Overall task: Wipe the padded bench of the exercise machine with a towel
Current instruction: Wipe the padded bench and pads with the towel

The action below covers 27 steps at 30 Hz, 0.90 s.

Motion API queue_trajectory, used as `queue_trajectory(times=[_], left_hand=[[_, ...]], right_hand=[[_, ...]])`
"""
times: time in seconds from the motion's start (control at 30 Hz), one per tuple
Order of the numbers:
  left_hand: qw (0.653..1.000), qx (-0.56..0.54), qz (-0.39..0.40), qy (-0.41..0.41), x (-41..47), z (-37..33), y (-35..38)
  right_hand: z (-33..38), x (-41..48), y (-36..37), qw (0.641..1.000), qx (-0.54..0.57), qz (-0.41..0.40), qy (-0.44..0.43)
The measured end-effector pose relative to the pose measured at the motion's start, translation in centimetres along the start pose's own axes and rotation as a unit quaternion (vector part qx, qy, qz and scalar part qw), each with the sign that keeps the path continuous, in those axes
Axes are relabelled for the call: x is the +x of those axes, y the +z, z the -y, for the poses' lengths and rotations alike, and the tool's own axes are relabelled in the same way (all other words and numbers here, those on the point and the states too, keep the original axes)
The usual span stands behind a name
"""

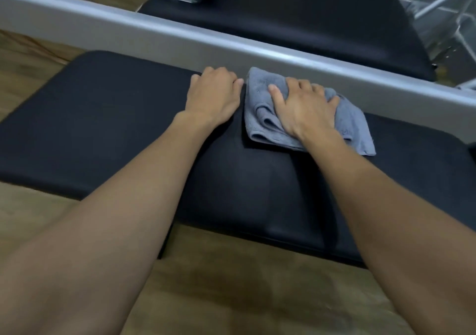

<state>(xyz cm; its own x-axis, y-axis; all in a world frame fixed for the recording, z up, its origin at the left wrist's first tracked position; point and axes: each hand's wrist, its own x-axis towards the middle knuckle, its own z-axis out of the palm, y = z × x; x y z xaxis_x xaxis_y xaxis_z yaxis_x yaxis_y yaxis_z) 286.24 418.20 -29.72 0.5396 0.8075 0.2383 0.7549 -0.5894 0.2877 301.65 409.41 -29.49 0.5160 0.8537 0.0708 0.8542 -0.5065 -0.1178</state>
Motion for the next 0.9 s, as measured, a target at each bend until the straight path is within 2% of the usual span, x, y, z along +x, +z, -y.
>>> queue_trajectory(times=[0.13, 0.3, 0.43, 0.7, 0.9], left_hand=[[0.999, -0.028, 0.040, -0.018, -1.2, -0.6, -1.5], [0.994, -0.066, 0.067, -0.049, -3.4, -1.8, -2.1], [0.989, -0.073, 0.098, -0.079, -4.9, -1.4, -3.0], [0.985, -0.023, 0.136, -0.108, -5.5, 6.4, -7.3], [0.989, 0.005, 0.130, -0.075, -3.8, 11.6, -7.7]], right_hand=[[-0.4, -4.0, -0.5, 0.999, 0.023, 0.023, -0.041], [-1.2, -12.2, 0.1, 0.995, 0.018, -0.033, -0.096], [-0.4, -14.6, -0.6, 0.996, 0.004, 0.010, -0.094], [5.2, -22.7, -0.6, 0.996, 0.037, 0.018, -0.082], [9.4, -18.6, -1.0, 0.997, 0.001, 0.042, -0.061]])
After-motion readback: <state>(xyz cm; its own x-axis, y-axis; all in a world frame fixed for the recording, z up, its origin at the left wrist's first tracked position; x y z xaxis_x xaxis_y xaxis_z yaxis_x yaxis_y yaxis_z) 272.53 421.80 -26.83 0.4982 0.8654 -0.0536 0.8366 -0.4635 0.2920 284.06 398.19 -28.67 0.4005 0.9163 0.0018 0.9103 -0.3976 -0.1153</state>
